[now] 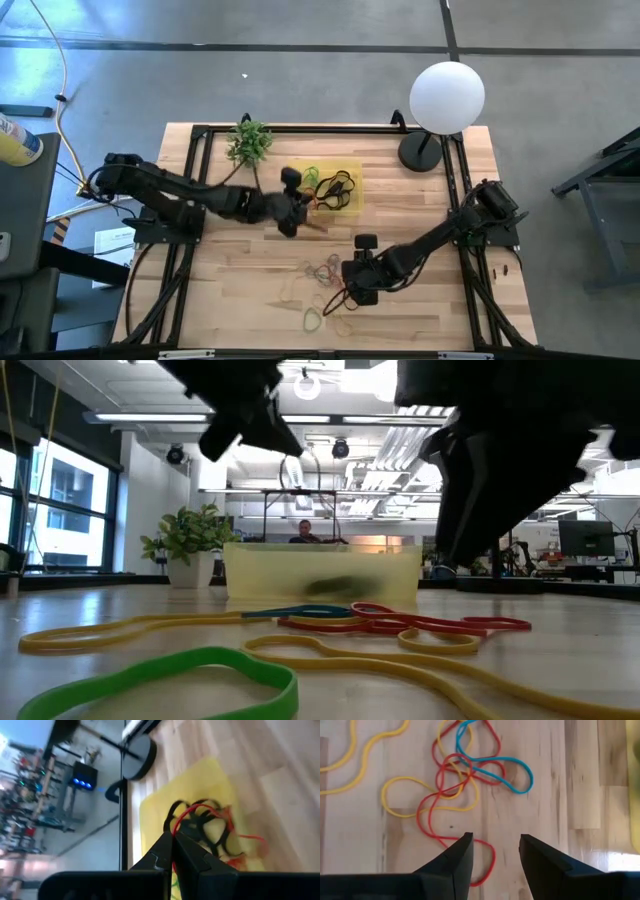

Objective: Pick and place rubber bands into bin
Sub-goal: Put the red rubber band into the yellow bin

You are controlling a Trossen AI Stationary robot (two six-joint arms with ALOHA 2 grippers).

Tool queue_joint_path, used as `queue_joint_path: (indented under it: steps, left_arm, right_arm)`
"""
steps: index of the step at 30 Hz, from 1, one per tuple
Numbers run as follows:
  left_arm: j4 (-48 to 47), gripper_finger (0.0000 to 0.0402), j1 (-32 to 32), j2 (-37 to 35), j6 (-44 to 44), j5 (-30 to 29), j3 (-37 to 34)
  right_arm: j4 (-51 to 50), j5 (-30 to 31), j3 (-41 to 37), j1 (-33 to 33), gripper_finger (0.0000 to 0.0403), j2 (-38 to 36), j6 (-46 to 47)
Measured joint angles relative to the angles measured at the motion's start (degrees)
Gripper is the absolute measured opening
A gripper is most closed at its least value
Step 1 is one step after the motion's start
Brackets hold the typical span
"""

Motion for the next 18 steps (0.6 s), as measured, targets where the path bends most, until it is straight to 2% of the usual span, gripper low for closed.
queue_joint_path:
  steps: [5,14,18]
  left_arm:
    - [-3.88,0.0000,7.65,0.01,-0.49,5.52,0.00]
    - [-6.83,0.0000,15.40,0.10,-1.59,9.03,-0.37]
    - [-7.36,0.0000,17.83,0.12,-3.52,16.18,-1.47]
  right_arm:
    - [-0.02,2.80,0.02,2.12,0.0153,0.00,1.29]
    - [0.80,4.27,0.02,3.07,0.0143,0.00,2.01]
    - [1.27,4.27,0.04,3.06,0.0143,0.00,2.01]
